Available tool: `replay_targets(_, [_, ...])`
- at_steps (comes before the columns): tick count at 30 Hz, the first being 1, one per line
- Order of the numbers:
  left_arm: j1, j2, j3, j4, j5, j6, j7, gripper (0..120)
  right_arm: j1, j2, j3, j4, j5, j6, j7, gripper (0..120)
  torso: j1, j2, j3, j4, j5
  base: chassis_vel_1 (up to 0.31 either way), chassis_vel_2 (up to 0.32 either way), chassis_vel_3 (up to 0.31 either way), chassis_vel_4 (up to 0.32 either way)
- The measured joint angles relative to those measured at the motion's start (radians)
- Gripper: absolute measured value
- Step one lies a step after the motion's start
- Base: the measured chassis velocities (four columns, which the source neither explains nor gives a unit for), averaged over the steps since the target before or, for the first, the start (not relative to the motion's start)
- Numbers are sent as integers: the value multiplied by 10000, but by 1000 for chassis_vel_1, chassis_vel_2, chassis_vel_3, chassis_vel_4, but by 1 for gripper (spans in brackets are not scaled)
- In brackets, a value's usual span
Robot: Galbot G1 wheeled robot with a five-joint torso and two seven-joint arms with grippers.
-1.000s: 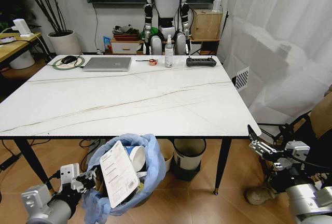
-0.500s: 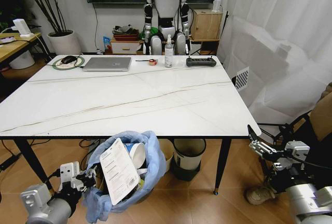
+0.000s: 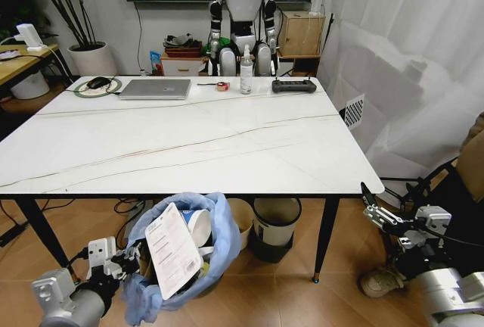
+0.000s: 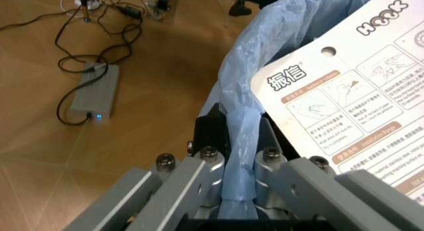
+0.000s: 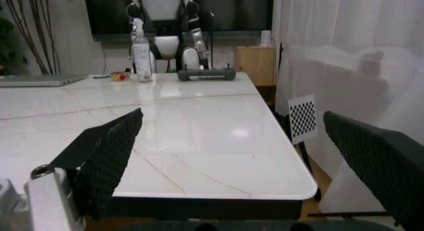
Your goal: Pick up the trash bin and place the trash from the table into it.
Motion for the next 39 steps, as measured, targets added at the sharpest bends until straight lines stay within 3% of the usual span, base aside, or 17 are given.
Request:
replay_targets(17, [-66, -357, 215, 640, 320, -13, 213, 0, 0, 0, 0, 0, 1, 0, 0, 100, -333, -761, -428, 0, 0, 0, 0, 0, 0])
replay_targets(39, [-1134, -606, 599, 3882, 577, -457, 962, 0, 0, 0, 0, 0, 1, 0, 0, 100, -734, -1734, -1001, 0, -1, 0, 0, 0, 0])
